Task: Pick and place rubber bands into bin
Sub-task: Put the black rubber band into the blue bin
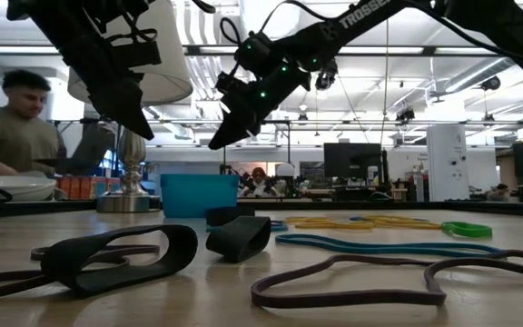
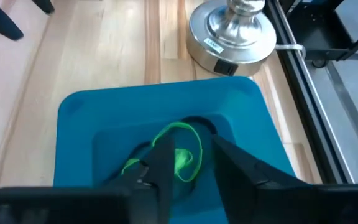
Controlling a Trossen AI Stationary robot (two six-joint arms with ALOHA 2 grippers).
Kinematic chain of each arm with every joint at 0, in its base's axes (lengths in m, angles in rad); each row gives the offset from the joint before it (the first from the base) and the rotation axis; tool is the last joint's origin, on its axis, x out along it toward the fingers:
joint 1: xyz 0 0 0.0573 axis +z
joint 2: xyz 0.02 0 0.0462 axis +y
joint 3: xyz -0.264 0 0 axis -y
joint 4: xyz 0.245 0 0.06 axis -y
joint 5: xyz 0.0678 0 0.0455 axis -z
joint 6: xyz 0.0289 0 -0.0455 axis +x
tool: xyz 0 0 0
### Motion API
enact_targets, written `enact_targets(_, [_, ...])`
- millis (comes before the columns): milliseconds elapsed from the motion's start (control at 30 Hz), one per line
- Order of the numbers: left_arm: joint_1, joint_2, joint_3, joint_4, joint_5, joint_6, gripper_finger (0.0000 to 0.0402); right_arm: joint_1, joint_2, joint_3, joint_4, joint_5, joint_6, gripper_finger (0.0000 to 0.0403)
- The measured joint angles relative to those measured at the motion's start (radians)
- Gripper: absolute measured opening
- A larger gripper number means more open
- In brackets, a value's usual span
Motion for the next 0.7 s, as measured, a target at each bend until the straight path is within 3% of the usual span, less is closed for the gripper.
enact_targets(167, [0.000, 0.000, -0.001, 0.000, 0.004, 0.000, 0.0105, 0.006, -0.011, 0.000, -0.042, -0.001, -0.037, 0.0152])
enact_targets(300, [0.001, 0.001, -0.001, 0.011, 0.088, 0.006, 0.0105, 0.030, -0.061, 0.000, -0.193, -0.069, -0.107, 0.0167])
enact_targets(533, [-0.014, 0.048, -0.026, 0.153, 0.311, 0.147, 0.0105, 0.115, -0.144, -0.013, -0.535, -0.127, -0.139, 0.0161])
enact_targets(700, [-0.024, 0.120, -0.027, 0.295, 0.394, 0.276, 0.0105, 0.199, -0.210, -0.086, -0.600, -0.127, -0.135, 0.0151])
